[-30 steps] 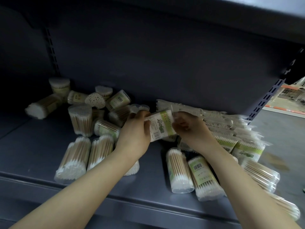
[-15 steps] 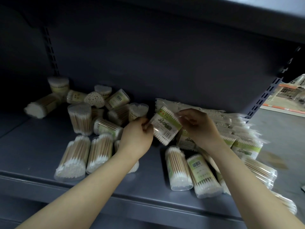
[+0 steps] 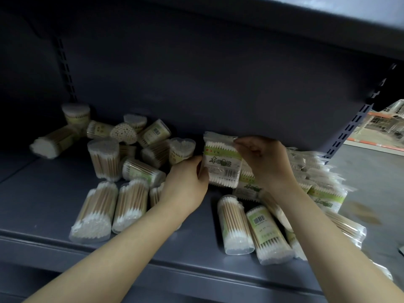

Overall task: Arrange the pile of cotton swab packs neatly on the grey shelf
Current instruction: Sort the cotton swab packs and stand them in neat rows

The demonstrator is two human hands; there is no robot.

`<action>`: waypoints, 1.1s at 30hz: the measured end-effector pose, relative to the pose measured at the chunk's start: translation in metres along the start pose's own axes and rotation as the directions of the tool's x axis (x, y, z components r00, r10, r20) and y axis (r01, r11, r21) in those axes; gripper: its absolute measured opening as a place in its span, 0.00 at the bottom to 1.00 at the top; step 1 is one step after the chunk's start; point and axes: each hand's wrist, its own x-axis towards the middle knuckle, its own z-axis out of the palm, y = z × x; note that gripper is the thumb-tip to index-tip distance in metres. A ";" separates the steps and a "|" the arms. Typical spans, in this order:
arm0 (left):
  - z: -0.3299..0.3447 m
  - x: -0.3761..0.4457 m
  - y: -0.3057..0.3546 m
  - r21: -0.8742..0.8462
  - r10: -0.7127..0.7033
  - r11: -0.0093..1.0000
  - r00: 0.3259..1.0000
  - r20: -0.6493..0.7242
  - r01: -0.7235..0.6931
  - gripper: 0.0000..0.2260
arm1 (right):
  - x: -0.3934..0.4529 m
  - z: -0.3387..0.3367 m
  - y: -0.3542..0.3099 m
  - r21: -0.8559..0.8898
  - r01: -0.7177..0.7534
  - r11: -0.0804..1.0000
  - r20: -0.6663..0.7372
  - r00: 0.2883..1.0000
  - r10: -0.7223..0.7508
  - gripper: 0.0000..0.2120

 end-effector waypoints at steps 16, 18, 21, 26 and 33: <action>-0.001 0.000 0.001 0.002 0.034 0.999 0.999 0.004 -0.034 0.14 | 0.003 0.002 0.003 0.016 0.000 1.000 0.034 0.999 0.000 0.07; -0.002 0.001 0.001 -0.047 0.026 0.999 1.000 0.013 -0.025 0.18 | 0.002 0.002 0.002 0.052 -0.006 0.999 0.035 0.999 0.004 0.07; -0.004 0.003 0.003 -0.151 0.006 0.989 1.000 0.013 -0.005 0.29 | 0.000 0.002 0.001 0.080 0.008 0.997 0.063 0.998 -0.013 0.07; -0.006 0.009 0.001 -0.017 0.126 0.992 0.990 0.066 -0.125 0.28 | -0.004 0.001 0.002 0.069 0.007 0.998 0.171 0.985 -0.019 0.07; -0.002 0.010 0.001 0.159 0.145 0.972 0.975 0.168 -0.172 0.18 | -0.004 -0.008 0.011 -0.154 -0.002 0.988 0.133 0.991 0.022 0.10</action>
